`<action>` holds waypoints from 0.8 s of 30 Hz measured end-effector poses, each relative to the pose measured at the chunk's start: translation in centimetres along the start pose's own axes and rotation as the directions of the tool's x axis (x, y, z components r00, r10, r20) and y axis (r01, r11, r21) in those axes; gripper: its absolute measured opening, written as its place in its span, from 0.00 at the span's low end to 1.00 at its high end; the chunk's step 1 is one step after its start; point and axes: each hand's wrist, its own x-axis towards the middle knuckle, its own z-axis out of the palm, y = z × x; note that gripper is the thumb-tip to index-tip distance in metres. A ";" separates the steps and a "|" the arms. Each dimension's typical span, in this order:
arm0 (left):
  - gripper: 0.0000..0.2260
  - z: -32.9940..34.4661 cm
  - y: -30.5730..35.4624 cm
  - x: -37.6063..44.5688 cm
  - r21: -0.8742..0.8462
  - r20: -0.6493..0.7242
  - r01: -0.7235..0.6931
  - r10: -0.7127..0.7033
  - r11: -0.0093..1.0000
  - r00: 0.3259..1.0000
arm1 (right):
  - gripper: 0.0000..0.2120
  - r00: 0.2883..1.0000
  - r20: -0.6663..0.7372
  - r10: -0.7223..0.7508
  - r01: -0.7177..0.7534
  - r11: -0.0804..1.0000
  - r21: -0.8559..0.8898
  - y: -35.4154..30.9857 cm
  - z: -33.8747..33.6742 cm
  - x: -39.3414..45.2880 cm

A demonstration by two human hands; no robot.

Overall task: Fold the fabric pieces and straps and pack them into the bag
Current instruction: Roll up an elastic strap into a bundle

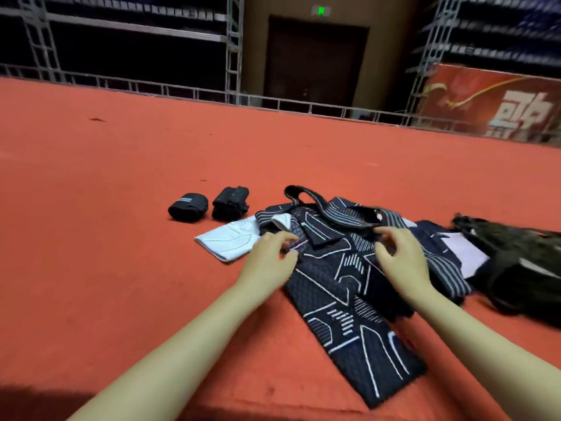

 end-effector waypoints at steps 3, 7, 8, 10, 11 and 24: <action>0.14 2.4 2.6 -0.8 0.023 0.083 -0.046 0.044 0.999 0.996 | 0.15 0.997 -0.015 0.078 -0.079 0.982 -0.170 4.2 -2.3 -3.1; 0.15 4.9 4.0 -1.2 0.109 0.148 -0.050 0.033 0.993 0.988 | 0.20 0.994 -0.086 0.064 -0.088 0.945 -0.316 7.4 -3.7 -5.4; 0.15 5.4 4.2 -1.3 0.135 0.153 -0.053 0.032 0.989 0.988 | 0.21 0.990 -0.127 0.064 -0.101 0.945 -0.313 7.8 -4.1 -5.4; 0.15 6.3 4.6 -1.4 0.165 0.155 -0.059 0.033 0.985 0.987 | 0.22 0.978 -0.184 0.094 -0.142 0.952 -0.270 8.4 -4.8 -5.2; 0.15 6.6 4.7 -1.4 0.165 0.150 -0.066 0.041 0.984 0.988 | 0.22 0.975 -0.182 0.129 -0.173 0.953 -0.249 8.6 -4.9 -5.2; 0.14 11.3 7.5 9.7 0.183 0.060 -0.228 0.221 0.956 0.973 | 0.24 0.992 0.043 0.120 -0.111 0.979 -0.172 8.7 -3.7 6.6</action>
